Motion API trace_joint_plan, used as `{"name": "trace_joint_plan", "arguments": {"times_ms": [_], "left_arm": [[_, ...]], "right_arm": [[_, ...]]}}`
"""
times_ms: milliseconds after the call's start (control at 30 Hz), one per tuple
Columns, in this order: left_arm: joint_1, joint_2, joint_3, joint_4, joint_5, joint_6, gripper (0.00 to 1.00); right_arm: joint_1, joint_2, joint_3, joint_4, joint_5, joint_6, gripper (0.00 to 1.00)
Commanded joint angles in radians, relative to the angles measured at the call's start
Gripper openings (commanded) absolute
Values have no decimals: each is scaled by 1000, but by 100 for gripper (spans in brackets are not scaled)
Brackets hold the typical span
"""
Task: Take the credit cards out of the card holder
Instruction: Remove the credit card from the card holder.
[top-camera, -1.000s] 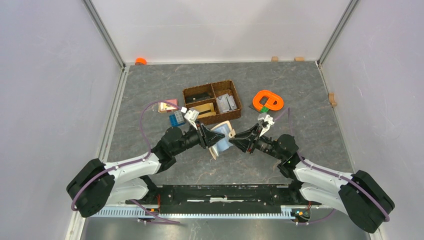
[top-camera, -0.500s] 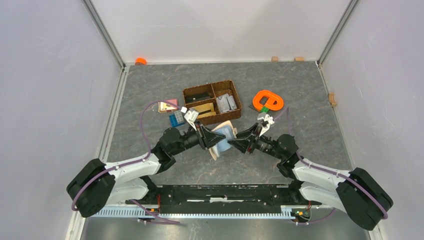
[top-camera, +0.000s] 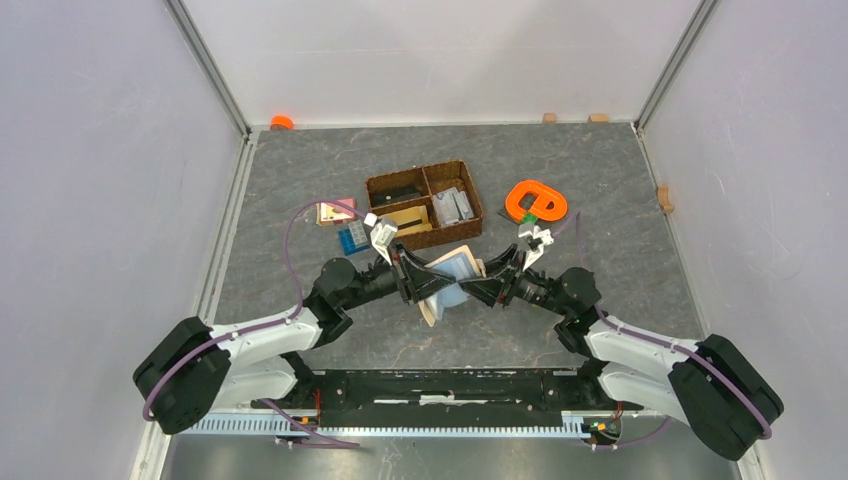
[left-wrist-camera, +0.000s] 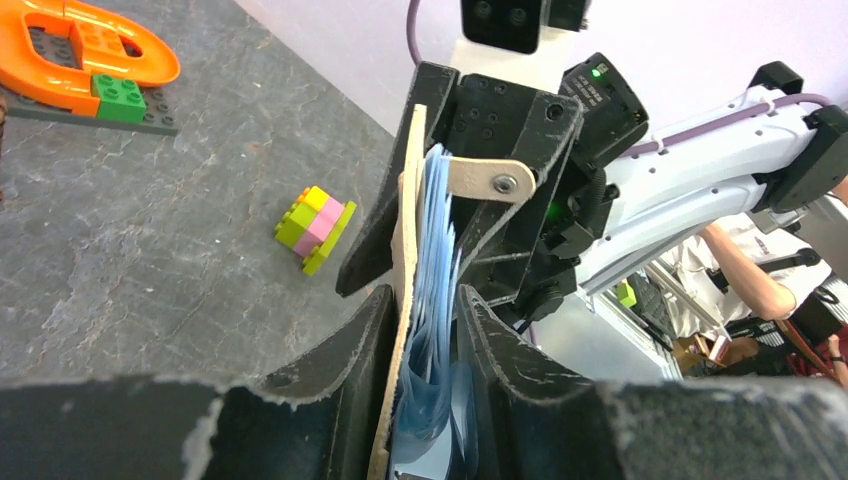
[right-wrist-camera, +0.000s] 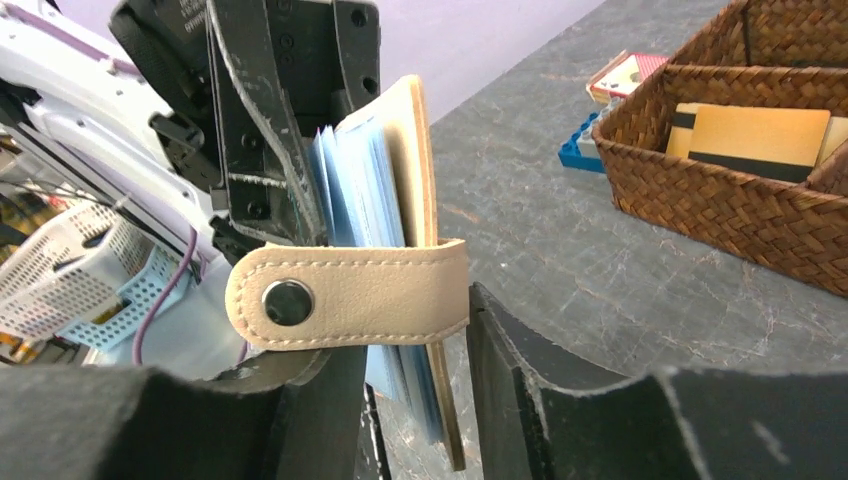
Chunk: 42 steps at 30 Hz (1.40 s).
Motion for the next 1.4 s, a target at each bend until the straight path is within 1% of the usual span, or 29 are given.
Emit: {"name": "trace_joint_plan", "arguments": {"times_ms": [0, 100, 133, 200, 300, 367, 433, 567, 800, 833, 867, 900, 933, 967, 1033, 1067, 1133, 1267, 1367], "left_arm": [[-5, -6, 14, 99, 79, -35, 2], [-5, -9, 15, 83, 71, -30, 2], [-5, -7, 15, 82, 71, -30, 2], [-5, -4, 17, 80, 71, -31, 2], [-5, -3, 17, 80, 66, -32, 2], [-5, -2, 17, 76, 63, -30, 2], [-5, -4, 17, 72, 57, -29, 2], [-5, -9, 15, 72, 55, -28, 2], [-5, -8, 13, 71, 47, -27, 2], [-5, -8, 11, 67, 38, -26, 4], [-5, -10, 10, 54, 19, -22, 11], [-5, -17, 10, 26, -2, -15, 21], [-5, -26, 14, -7, -32, -6, 36], [-5, -34, 18, -53, -58, 7, 46], [-5, -48, 32, -125, -99, 31, 61], [-5, -49, 36, -144, -104, 34, 67], [-5, -40, 40, -142, -104, 32, 72], [-5, -17, 47, -146, -104, 27, 77], [-5, -6, 51, -144, -100, 24, 83]], "right_arm": [[-52, -10, -14, 122, -50, 71, 47], [-76, -10, -36, 197, -78, 117, 47], [-78, -7, -39, 214, -84, 124, 46], [-77, 1, -38, 246, -103, 136, 41], [-77, 18, -38, 294, -129, 160, 41], [-77, 29, -39, 329, -141, 175, 42], [-76, 36, -36, 333, -146, 178, 41], [-76, 37, -37, 335, -145, 177, 27], [-76, 31, -41, 349, -144, 182, 7], [-76, 30, -42, 347, -142, 182, 4], [-76, 27, -44, 343, -135, 180, 2], [-76, 23, -44, 321, -123, 169, 0], [-76, 14, -41, 286, -110, 153, 0], [-75, 4, -37, 235, -89, 127, 0], [-71, -19, -36, 168, -54, 79, 0], [-66, -31, -37, 144, -31, 58, 0], [-48, -49, -31, 99, -3, 21, 0], [-18, -70, -17, 45, 22, -23, 0], [-5, -65, -9, 33, 25, -34, 0]]}}
